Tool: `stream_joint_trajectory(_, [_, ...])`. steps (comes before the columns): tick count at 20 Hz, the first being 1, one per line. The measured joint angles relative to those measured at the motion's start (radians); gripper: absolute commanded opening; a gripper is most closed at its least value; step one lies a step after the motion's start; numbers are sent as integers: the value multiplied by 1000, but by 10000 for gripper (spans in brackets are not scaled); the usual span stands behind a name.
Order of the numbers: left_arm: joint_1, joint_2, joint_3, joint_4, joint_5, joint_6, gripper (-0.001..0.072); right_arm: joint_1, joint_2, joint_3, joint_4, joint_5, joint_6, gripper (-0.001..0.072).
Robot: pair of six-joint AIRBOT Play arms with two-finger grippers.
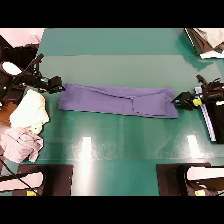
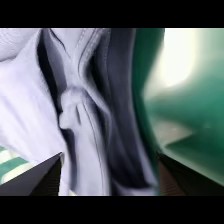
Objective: Fold the shirts.
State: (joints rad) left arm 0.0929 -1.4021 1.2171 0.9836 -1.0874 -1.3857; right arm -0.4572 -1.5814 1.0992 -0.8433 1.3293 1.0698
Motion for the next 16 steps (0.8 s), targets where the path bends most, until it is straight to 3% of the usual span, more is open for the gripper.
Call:
stream_joint_trajectory(2, [0,0,0,-3,-13,0,22,24,-39,6,49,14,-35,603])
stream_joint_trajectory(4, [0,0,0,-6,-22,1,22,55,-65,9,76,8,-64,489])
stream_joint_trajectory(7, [0,0,0,-8,-32,1,22,95,-83,10,89,-10,-100,180])
stream_joint_trajectory(8, [-1,0,0,-7,-33,1,22,105,-86,10,88,-16,-111,37])
stream_joint_trajectory(16, [-216,-25,31,28,26,5,20,118,-9,28,109,17,-138,15])
